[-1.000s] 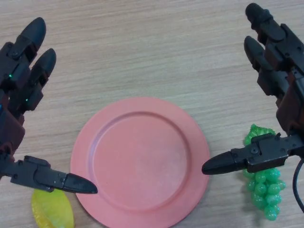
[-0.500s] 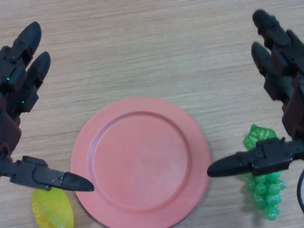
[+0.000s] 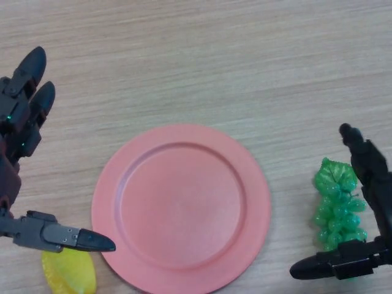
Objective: Pick up the green grapes and place it on the plate
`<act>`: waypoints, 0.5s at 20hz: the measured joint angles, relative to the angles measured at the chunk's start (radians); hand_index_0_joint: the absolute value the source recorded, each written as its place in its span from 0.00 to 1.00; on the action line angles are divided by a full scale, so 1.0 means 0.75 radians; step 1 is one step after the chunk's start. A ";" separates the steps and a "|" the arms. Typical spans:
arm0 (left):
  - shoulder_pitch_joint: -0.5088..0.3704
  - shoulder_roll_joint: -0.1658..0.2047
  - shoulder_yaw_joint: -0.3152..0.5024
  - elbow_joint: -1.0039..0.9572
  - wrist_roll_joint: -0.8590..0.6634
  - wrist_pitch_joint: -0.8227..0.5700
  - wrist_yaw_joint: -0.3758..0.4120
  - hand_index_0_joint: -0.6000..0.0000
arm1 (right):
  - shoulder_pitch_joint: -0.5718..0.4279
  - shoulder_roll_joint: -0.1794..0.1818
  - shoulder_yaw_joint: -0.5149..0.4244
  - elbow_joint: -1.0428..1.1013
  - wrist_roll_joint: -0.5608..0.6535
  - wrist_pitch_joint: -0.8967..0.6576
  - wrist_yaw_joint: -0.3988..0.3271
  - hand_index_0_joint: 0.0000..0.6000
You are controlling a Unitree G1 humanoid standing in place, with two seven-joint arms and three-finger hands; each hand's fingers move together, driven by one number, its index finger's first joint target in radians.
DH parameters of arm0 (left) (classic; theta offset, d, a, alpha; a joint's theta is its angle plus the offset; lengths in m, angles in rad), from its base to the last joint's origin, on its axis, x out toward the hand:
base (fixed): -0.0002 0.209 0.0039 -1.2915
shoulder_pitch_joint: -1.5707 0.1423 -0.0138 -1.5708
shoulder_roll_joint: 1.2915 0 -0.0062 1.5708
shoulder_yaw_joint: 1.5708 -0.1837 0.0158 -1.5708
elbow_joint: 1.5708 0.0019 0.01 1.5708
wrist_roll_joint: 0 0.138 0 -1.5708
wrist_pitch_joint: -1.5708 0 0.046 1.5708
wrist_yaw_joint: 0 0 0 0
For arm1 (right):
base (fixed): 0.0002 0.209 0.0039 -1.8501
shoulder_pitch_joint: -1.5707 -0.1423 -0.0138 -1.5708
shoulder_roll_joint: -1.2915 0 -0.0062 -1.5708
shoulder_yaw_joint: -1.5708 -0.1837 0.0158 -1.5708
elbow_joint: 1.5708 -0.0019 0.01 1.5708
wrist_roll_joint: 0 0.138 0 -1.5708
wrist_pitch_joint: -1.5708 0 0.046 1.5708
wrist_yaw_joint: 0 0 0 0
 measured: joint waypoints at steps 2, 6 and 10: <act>0.003 -0.008 0.000 0.000 0.000 -0.001 -0.002 1.00 | -0.030 0.001 -0.019 0.170 -0.006 -0.214 -0.064 0.00; 0.000 -0.008 0.000 -0.001 0.000 -0.001 -0.003 1.00 | -0.115 0.001 -0.068 0.449 -0.081 -0.418 -0.092 0.00; 0.002 -0.008 -0.005 -0.001 0.005 -0.002 -0.003 1.00 | -0.179 -0.001 -0.087 0.667 -0.091 -0.495 -0.162 0.17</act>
